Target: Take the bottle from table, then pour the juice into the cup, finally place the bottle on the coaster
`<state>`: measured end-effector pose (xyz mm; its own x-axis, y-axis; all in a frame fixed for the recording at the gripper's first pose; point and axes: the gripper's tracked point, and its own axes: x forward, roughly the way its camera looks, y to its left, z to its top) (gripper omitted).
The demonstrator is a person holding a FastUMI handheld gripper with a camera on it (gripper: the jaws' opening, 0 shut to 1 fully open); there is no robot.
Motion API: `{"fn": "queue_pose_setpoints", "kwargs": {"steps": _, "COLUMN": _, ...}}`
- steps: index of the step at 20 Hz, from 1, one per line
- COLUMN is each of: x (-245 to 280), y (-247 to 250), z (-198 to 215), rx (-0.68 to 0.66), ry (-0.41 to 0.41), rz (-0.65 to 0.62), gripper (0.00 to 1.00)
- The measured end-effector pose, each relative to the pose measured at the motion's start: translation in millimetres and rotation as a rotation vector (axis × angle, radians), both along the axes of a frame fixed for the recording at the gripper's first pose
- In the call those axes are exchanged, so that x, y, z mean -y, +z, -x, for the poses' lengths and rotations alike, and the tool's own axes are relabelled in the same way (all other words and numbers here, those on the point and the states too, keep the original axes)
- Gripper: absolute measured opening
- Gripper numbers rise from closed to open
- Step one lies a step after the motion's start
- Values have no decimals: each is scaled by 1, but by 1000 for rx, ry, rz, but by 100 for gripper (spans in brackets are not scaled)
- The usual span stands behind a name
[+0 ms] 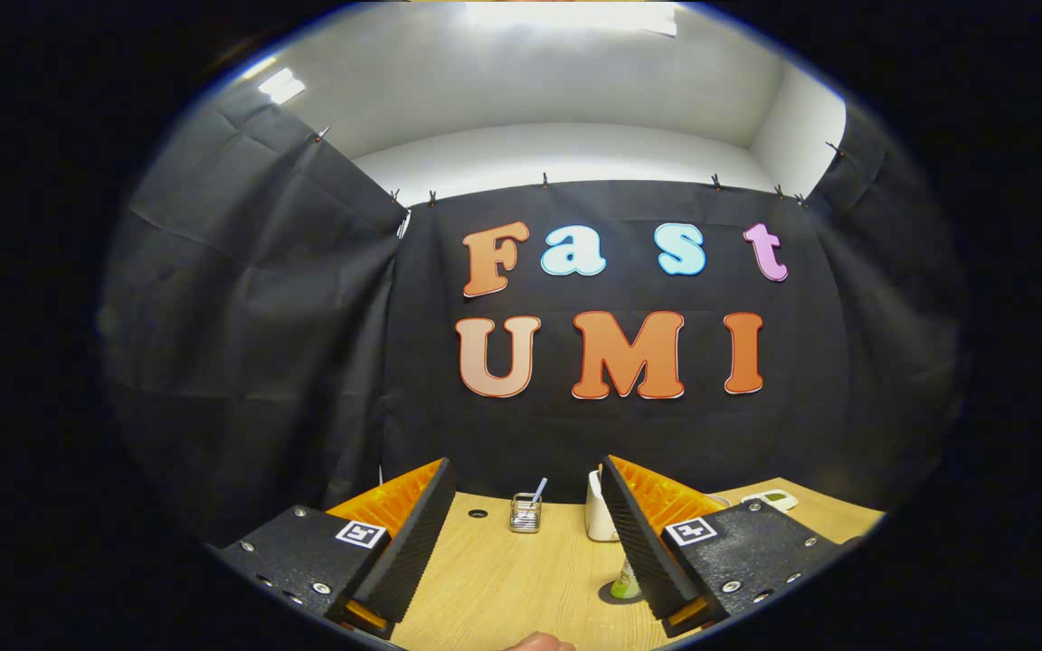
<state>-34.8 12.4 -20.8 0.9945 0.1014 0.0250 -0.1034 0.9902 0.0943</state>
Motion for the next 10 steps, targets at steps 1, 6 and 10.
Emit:
{"fn": "queue_pose_setpoints", "kwargs": {"steps": 1, "x": 0, "y": 0, "z": 6, "rx": -8, "ry": 0, "rz": -15, "gripper": 96}}
{"fn": "queue_pose_setpoints", "kwargs": {"steps": 6, "x": -1, "y": 12, "z": 33, "rx": 13, "ry": 7, "rz": -36, "gripper": 96}}
{"fn": "queue_pose_setpoints", "kwargs": {"steps": 10, "x": -5, "y": 28, "z": 44, "rx": 50, "ry": 30, "rz": -85, "gripper": 96}}
